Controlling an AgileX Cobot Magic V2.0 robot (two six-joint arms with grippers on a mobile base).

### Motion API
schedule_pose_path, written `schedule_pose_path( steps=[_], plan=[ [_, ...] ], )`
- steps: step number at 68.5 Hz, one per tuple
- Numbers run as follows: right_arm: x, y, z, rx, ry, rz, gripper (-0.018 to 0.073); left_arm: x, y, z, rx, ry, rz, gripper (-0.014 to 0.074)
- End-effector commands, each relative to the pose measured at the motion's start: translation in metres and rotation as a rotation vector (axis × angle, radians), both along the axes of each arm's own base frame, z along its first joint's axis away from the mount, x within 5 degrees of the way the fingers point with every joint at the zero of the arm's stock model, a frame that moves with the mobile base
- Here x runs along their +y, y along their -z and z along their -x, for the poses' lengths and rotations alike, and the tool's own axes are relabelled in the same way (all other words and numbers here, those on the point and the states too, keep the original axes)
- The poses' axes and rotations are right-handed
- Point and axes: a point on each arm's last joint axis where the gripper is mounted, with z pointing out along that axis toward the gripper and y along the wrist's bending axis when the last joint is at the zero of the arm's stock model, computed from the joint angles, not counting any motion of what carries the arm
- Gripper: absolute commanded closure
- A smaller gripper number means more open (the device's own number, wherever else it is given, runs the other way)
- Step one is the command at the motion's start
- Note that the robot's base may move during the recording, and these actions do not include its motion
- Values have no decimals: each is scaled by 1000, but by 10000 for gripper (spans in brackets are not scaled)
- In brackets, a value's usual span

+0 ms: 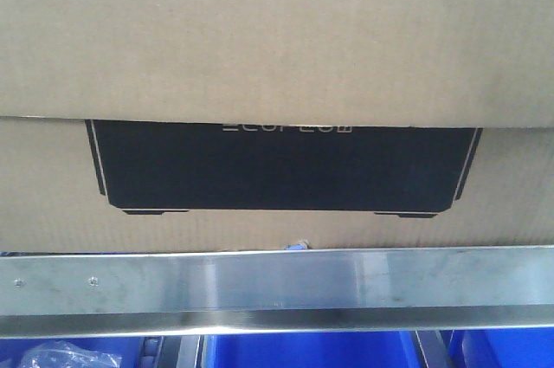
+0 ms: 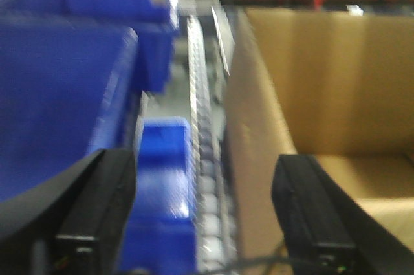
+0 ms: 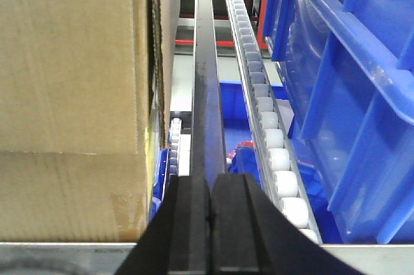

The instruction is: Grab box from left shelf to table start

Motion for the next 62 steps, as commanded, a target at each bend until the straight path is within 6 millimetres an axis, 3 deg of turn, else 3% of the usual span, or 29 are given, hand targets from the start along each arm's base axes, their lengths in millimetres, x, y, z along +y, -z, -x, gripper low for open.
schedule_pose_path(
  steps=[1, 15, 26, 46, 62],
  plan=[
    [-1, -9, 1, -98, 13, 13, 503, -7, -32, -12, -40, 69, 47, 267],
    [-1, -9, 1, -99, 13, 13, 503, -42, -60, -55, 111, 276, -67, 267],
    [-1, -9, 1, -99, 13, 13, 503, -58, -68, -98, 320, 251, 5, 267],
    [-1, -9, 1, -100, 13, 13, 503, -59, -56, -162, 637, 58, 41, 267],
    [-2, -21, 2, -204, 21, 7, 503, -65, -40, -183, 716, 50, 21, 267]
  ],
)
